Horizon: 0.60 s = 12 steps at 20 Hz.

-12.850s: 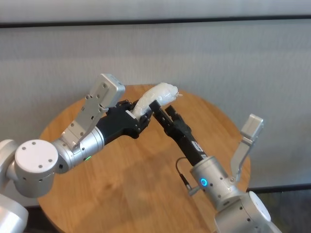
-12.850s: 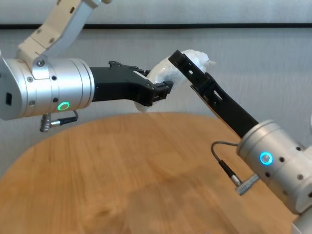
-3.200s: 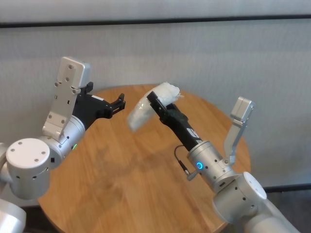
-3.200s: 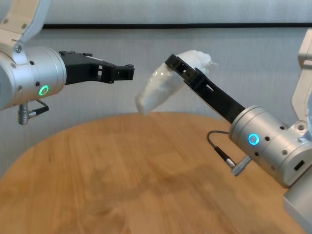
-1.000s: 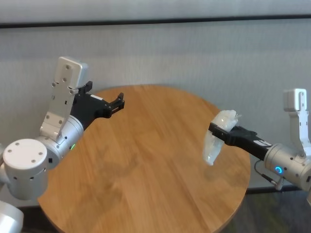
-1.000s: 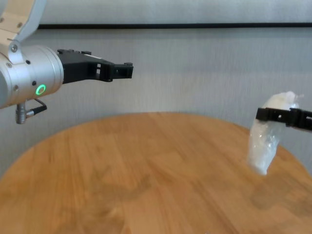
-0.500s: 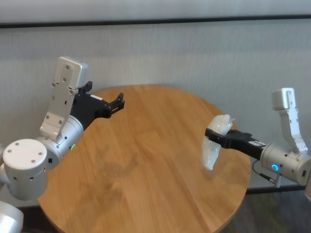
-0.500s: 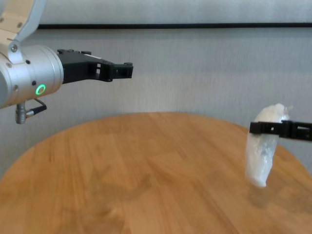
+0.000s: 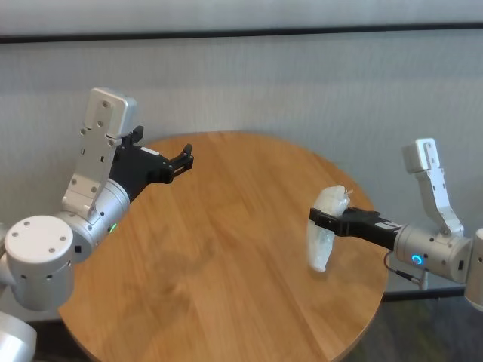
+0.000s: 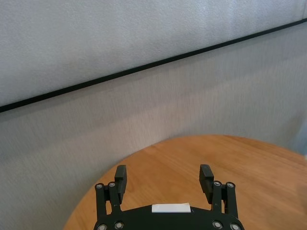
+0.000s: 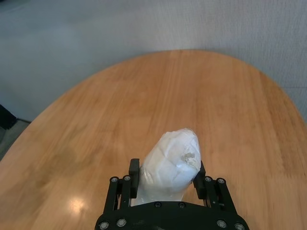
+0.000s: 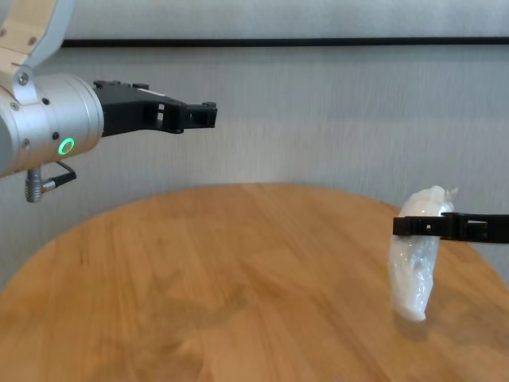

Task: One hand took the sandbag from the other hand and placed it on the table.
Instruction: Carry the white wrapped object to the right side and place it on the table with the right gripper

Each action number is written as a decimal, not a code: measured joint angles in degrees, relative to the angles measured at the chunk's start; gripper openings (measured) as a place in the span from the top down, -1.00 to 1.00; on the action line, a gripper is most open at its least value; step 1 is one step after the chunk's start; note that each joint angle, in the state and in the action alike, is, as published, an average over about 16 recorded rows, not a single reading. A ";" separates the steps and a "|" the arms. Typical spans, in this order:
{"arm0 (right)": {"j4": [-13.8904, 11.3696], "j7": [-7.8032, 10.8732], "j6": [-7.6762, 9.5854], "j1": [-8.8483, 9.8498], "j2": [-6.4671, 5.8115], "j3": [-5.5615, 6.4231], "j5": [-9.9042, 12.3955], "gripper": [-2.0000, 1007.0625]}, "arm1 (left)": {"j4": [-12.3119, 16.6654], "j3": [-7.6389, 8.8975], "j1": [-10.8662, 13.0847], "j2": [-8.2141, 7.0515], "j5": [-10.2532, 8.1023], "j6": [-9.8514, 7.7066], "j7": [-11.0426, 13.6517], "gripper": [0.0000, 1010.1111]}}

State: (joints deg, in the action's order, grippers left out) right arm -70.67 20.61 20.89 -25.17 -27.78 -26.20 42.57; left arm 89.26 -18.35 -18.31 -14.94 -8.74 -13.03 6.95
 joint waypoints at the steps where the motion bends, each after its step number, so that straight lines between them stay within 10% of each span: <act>1: 0.39 0.27 0.08 -0.34 0.09 -0.24 -0.23 -0.31 | 0.00 0.00 0.00 0.00 0.00 0.00 0.00 -0.98; 12: 2.55 1.82 0.21 -2.24 0.63 -1.45 -1.54 -0.35 | 0.00 0.00 0.00 0.00 0.00 0.00 0.00 -0.98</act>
State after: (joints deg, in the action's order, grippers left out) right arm -68.13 22.44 21.10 -27.41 -27.15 -27.65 41.02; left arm 89.26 -18.35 -18.30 -14.94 -8.73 -13.03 6.94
